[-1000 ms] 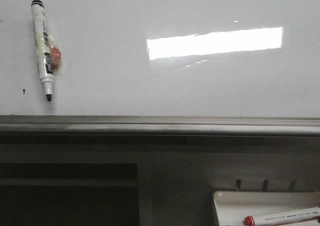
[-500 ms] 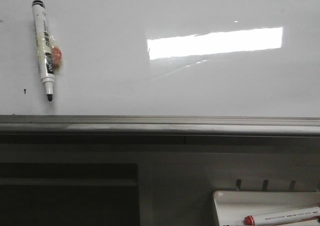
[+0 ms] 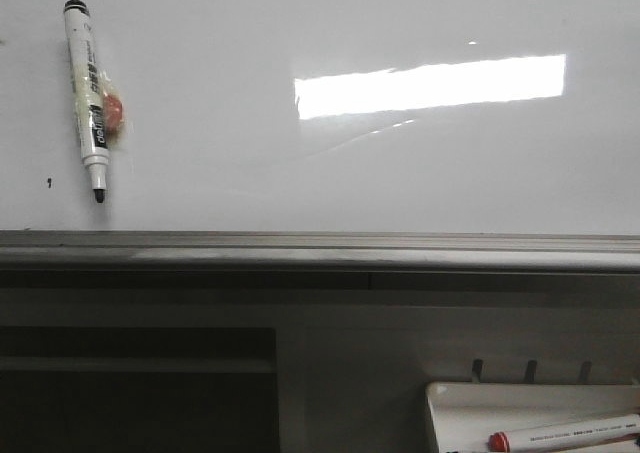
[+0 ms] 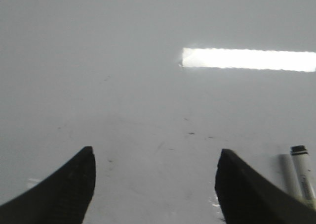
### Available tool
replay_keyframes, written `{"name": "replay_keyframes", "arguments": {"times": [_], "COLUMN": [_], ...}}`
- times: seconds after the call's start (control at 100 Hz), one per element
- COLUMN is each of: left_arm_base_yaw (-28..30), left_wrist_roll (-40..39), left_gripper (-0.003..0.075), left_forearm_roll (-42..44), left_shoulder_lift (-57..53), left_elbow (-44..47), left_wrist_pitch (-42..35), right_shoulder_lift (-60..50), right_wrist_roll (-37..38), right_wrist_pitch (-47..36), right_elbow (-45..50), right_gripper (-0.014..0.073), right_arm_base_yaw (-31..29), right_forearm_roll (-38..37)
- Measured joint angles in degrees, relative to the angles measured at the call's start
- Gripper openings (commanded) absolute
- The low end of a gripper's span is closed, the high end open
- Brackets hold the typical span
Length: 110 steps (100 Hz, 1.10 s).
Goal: Write number 2 on whiteboard
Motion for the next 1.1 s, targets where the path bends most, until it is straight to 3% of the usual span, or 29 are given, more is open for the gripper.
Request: {"name": "replay_keyframes", "arguments": {"times": [0.17, 0.28, 0.43, 0.61, 1.1], "left_arm_base_yaw": [-10.79, -19.88, -27.91, -32.85, -41.38], "left_wrist_roll": [0.0, 0.0, 0.0, 0.0, -0.48], "left_gripper": [0.0433, 0.0417, 0.0417, 0.0417, 0.0417], "left_forearm_roll": [-0.78, -1.09, -4.01, -6.68, -18.33], "left_shoulder_lift": [3.92, 7.8, 16.18, 24.83, 41.2], "left_elbow": [0.0, 0.64, 1.11, 1.19, 1.19], "left_wrist_pitch": [-1.73, -7.47, -11.07, -14.43, -28.87], "right_shoulder_lift": [0.0, 0.0, 0.0, 0.0, 0.0], "right_wrist_roll": [-1.09, -1.54, -2.1, -2.38, -2.79], "right_wrist_pitch": [-0.87, -0.87, -1.51, -3.24, -5.35], "right_elbow": [0.0, 0.0, 0.0, 0.0, 0.0], "right_gripper": [-0.0051, -0.0051, -0.0051, -0.0051, -0.0051], "right_arm_base_yaw": [0.0, 0.29, 4.62, 8.17, 8.36], "right_forearm_roll": [0.14, 0.14, 0.14, 0.29, 0.35]}}
